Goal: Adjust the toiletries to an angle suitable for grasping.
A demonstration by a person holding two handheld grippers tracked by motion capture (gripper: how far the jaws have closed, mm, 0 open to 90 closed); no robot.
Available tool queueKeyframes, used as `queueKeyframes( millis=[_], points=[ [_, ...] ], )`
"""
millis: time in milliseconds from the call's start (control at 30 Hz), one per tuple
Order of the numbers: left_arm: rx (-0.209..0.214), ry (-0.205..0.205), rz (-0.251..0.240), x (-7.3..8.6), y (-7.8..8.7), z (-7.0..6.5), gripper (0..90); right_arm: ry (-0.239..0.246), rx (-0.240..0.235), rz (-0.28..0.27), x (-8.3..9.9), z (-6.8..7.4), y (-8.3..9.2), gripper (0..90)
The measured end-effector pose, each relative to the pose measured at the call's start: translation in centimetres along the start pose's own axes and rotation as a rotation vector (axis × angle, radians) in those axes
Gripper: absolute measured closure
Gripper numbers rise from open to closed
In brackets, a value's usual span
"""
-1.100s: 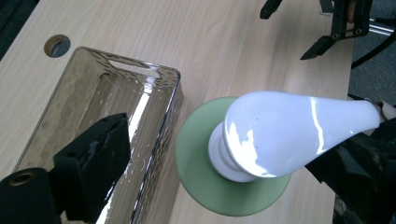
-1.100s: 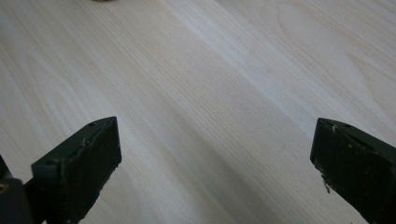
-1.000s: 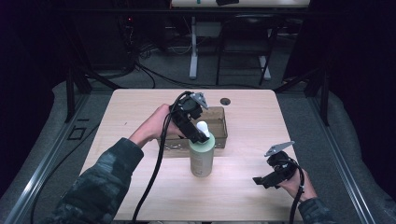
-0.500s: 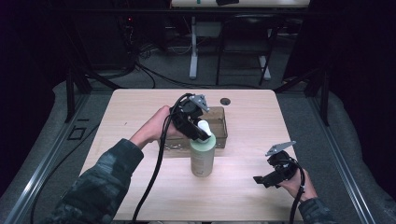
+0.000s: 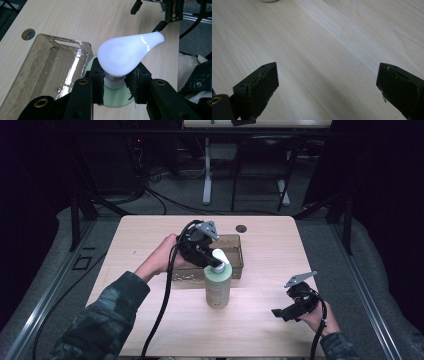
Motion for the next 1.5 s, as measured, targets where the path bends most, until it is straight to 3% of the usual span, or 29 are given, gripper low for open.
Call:
queueKeyframes(
  millis=[367,567,800,967,1233,1333,1500],
  points=[
    [-0.014,-0.001,-0.028,0.3,0.1,-0.2,68.6,0.0,0.005,-0.001,0.0,-0.1,0.1,3.8],
    [-0.045,0.001,-0.042,0.9,0.6,-0.1,68.8,-0.001,-0.002,-0.002,0.1,-0.1,0.0,4.1],
    [-0.077,0.029,-0.039,1.5,1.2,0.3,69.0,0.001,-0.003,0.001,0.1,0.0,0.0,4.0],
    [-0.125,0.057,-0.031,2.2,1.9,0.9,69.2,0.004,-0.001,0.001,0.1,0.0,0.0,4.0],
    [-0.141,0.069,-0.024,2.4,2.1,1.2,68.7,0.001,-0.004,0.001,0.0,0.0,0.0,4.0],
    [-0.134,0.063,-0.007,2.2,2.0,1.3,65.3,0.002,-0.005,0.002,0.0,0.1,0.0,4.0],
    [-0.134,0.053,0.024,1.8,1.6,1.4,50.9,0.004,-0.003,0.003,0.1,0.0,0.0,4.0]
  ],
)
Point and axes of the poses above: each handheld gripper's, and its own axes: y roughly backward along the jaws, x roughly out of its underside, z roughly to its left, the point moved 6 cm from there along -y, roughly forward along the jaws, and after that the axes turned 15 degrees about y, right-handed, at the moved point
